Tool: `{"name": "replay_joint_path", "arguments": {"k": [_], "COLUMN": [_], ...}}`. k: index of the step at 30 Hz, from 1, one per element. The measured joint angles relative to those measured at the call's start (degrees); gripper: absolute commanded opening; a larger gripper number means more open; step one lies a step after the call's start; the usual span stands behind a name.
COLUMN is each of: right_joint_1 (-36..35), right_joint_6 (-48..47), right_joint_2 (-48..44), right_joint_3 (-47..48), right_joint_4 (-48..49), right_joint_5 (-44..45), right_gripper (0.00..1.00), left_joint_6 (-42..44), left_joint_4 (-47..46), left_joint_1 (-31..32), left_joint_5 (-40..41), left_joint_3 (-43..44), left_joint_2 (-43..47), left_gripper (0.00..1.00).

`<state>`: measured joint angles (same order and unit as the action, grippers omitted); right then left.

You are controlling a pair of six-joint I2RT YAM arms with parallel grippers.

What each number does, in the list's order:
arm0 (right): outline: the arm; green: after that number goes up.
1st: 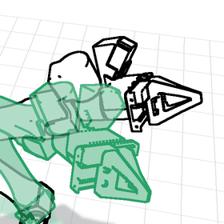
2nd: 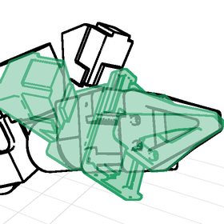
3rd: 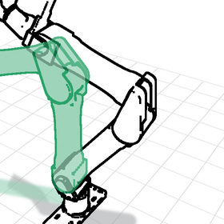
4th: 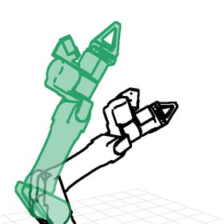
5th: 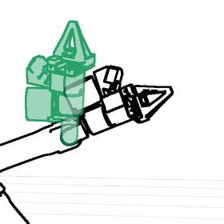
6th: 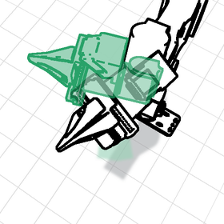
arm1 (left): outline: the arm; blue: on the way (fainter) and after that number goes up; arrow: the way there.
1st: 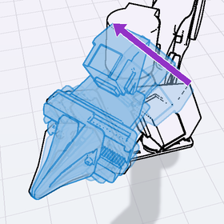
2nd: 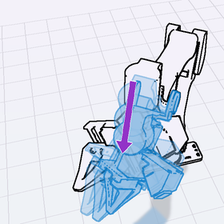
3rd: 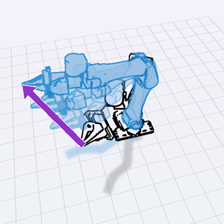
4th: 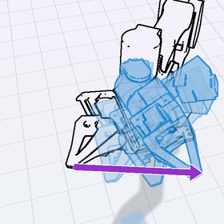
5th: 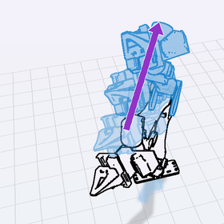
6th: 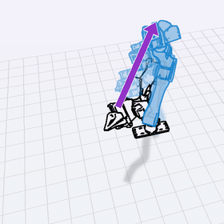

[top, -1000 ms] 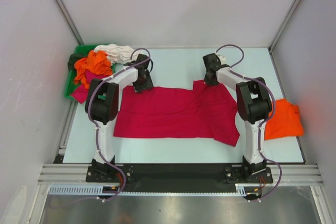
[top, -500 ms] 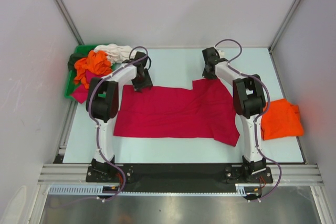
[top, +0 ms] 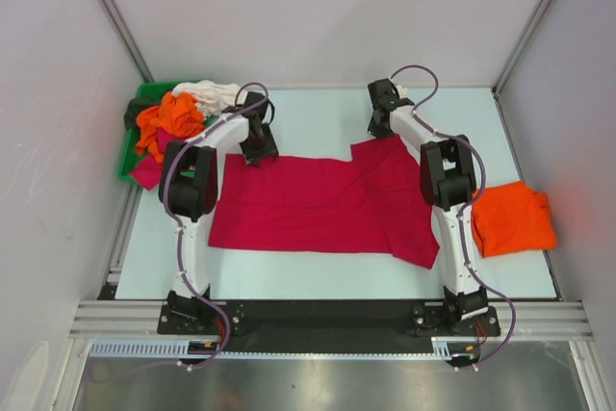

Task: Fold and stack the t-shirts
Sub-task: Grap the side of the flattened tshirt furthest away from the robot with both arms

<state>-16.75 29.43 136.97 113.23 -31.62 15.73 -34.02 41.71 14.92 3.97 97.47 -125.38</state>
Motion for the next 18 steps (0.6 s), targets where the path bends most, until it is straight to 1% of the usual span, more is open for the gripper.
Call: {"name": "replay_joint_path", "arguments": {"k": [6,9,12,13,14,16,17,18], "right_joint_1": [0.1,0.4,0.7,0.7,0.7,0.8,0.8,0.8], "right_joint_6": [-0.4,-0.6,-0.6,-0.6,-0.7,-0.6,-0.7,-0.9], "right_joint_2": [6.3,8.3,8.7,8.7,8.5,6.9,5.7,4.2], "right_joint_3": [11.0,14.3,15.1,15.1,14.8,11.5,9.4,7.5], "right_joint_4": [-2.4,-2.9,-3.1,-3.2,-2.9,-0.1,0.9,1.0], "right_joint_5": [-0.7,-1.7,-2.6,-2.7,-2.7,-2.7,-2.7,-2.7], "right_gripper": [0.0,0.0,0.0,0.04,0.16,0.27,0.34,0.36], "left_joint_6": [0.0,0.0,0.0,0.0,0.0,0.0,0.0,0.0], "left_joint_4": [0.9,1.3,1.4,1.2,0.9,0.3,0.0,-0.5], "left_joint_1": [-0.9,-1.4,-2.0,-2.1,-2.2,-2.3,-2.3,-2.3], "left_joint_5": [-0.9,-1.5,-2.1,-2.3,-2.4,-2.7,-2.7,-2.7], "left_joint_3": [2.9,4.4,5.5,5.5,5.5,5.5,5.5,5.5], "left_joint_2": [-1.7,-2.6,-3.3,-3.3,-3.3,-3.2,-3.1,-3.1], "left_gripper": [0.54,0.55,0.59,0.61,0.63,0.69,0.7,0.71]}}
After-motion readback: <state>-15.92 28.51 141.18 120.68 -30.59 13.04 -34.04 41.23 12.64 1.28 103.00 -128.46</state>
